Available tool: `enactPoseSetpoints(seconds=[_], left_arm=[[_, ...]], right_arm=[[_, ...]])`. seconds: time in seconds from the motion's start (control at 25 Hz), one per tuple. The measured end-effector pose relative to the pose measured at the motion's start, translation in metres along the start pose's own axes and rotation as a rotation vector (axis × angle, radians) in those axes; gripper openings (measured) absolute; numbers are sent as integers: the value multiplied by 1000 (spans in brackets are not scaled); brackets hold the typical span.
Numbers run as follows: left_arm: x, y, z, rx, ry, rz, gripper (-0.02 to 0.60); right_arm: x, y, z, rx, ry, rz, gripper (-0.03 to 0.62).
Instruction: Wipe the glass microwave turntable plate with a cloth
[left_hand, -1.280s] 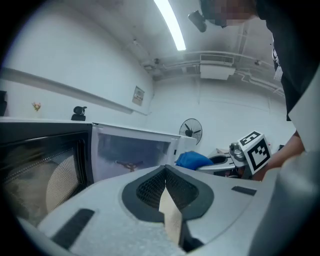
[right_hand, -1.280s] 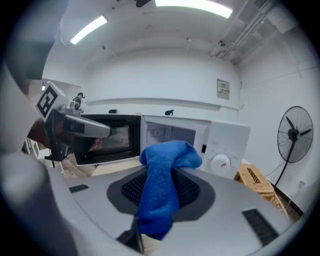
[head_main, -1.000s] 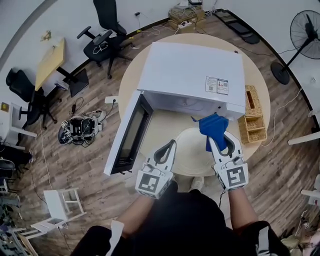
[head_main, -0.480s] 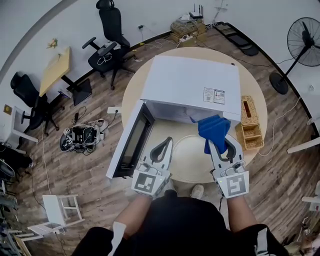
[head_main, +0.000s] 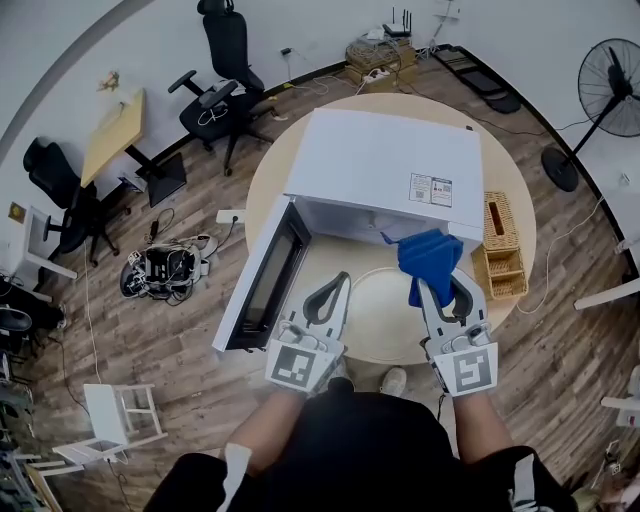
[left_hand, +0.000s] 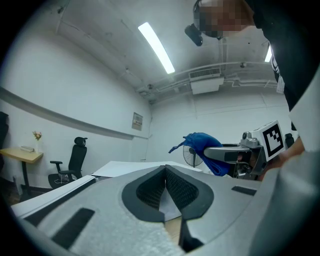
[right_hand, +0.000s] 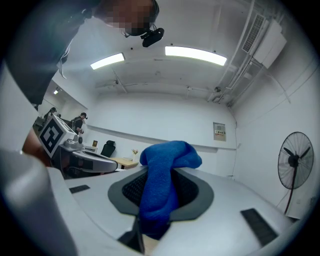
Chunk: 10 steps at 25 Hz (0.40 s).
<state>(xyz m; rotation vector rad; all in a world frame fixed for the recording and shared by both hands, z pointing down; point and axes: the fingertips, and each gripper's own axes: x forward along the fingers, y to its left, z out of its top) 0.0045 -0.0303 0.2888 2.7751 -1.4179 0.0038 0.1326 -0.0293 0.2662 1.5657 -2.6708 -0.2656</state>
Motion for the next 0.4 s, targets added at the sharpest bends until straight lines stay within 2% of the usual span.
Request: enactPoseSetpoints(seconds=[0.12,0.24,0.4], left_arm=[[-2,0,1,-3,0,0,6],[-2,-1,2,9,-2,2,6],[-1,0,3,17,-1,7,6]], right_arm=[[-2,1,-7,3,59,-8,92],[2,3,4,-9,-18,16,92],[5,2,8,-18,-35,25,93]])
